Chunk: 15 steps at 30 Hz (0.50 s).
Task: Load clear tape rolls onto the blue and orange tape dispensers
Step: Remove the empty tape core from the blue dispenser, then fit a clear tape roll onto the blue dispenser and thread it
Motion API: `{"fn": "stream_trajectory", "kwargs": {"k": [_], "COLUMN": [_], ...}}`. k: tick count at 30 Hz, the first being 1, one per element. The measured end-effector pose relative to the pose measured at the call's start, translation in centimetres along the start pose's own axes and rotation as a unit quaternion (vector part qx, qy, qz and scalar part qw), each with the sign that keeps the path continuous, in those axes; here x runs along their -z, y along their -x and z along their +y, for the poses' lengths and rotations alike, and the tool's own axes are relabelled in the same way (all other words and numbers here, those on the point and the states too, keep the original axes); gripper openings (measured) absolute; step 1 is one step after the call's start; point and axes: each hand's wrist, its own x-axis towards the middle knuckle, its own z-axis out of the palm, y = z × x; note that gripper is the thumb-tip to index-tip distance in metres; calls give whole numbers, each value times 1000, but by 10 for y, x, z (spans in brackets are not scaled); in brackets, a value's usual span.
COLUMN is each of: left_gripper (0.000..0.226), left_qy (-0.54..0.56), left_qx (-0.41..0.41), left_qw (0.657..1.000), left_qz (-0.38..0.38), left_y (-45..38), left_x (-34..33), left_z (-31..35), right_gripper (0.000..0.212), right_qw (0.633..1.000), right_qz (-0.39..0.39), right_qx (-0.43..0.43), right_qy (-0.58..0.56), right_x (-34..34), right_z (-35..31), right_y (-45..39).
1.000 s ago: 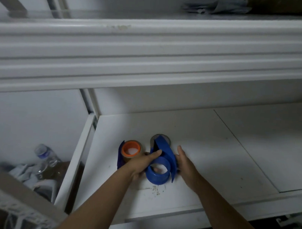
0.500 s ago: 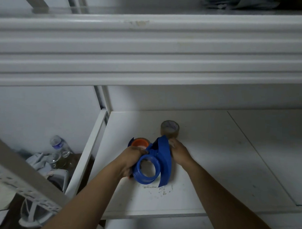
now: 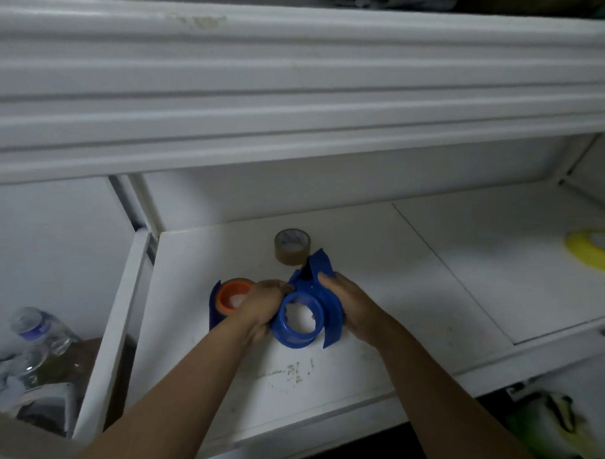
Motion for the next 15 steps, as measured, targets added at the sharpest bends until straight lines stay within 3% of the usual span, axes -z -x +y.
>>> {"fn": "stream_trajectory", "kwargs": {"k": [7, 15], "left_gripper": [19, 18], "left_qy": [-46, -63], "left_qx": [-19, -1], "left_qw": [996, 987], "left_qz": [-77, -146], "left_y": [-2, 7], "left_x": [-26, -75], "left_z": [6, -4], "right_gripper": [48, 44], "right_qw": [999, 986], "right_qz": [38, 162], "right_qx": [19, 6], "right_qy": [-4, 27], "right_x": [27, 49], "right_z": [0, 10], "right_y": [44, 101]}}
